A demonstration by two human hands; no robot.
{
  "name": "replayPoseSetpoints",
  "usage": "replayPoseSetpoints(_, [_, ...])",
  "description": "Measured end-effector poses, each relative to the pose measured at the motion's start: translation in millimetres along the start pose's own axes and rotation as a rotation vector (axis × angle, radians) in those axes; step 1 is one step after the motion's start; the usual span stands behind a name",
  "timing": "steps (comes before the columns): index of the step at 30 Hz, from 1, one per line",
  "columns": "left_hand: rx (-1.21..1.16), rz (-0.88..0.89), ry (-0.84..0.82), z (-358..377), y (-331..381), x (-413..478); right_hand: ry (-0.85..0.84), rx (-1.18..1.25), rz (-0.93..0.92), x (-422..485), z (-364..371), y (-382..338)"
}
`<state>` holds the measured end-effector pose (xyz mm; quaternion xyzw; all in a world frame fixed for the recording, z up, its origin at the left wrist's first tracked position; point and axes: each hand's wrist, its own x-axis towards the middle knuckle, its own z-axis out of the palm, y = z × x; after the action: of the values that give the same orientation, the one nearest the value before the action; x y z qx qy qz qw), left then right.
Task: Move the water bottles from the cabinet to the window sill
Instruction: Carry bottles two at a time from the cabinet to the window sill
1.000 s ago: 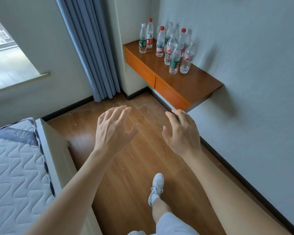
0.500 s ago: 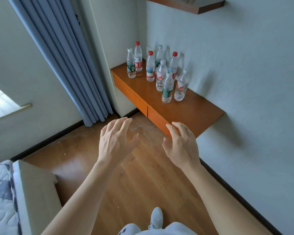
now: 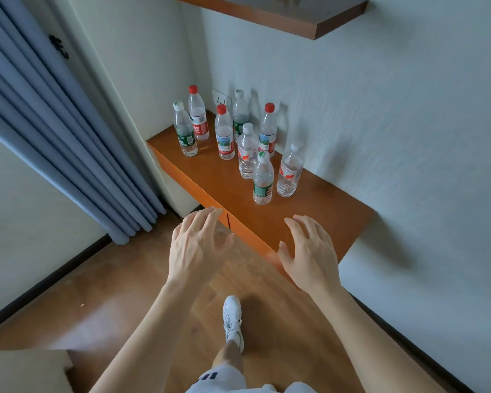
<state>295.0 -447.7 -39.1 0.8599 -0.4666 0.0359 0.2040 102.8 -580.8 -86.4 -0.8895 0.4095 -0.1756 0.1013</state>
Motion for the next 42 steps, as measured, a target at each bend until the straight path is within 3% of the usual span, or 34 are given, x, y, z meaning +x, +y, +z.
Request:
replayPoseSetpoints(11, [-0.029, 0.137, -0.260, 71, -35, 161, 0.026, -0.103, 0.239, 109, 40, 32])
replayPoseSetpoints(16, [-0.158, 0.207, -0.392, 108, -43, 210, 0.013, -0.066, 0.404, 139, 54, 41])
replayPoseSetpoints(21, [-0.300, 0.225, -0.532, 142, -33, 234, -0.090, 0.110, 0.630, 177, 68, 55])
replayPoseSetpoints(26, [-0.437, 0.122, -0.698, 174, -21, 246, -0.093, 0.479, 0.784, 214, 96, 69])
replayPoseSetpoints(36, [-0.623, 0.002, -0.709, 206, 1, 255, 0.024, 0.778, 0.752, 248, 138, 81])
replayPoseSetpoints(42, [-0.674, -0.085, -0.644, 195, 14, 262, 0.060, 0.768, 0.712, 248, 140, 83])
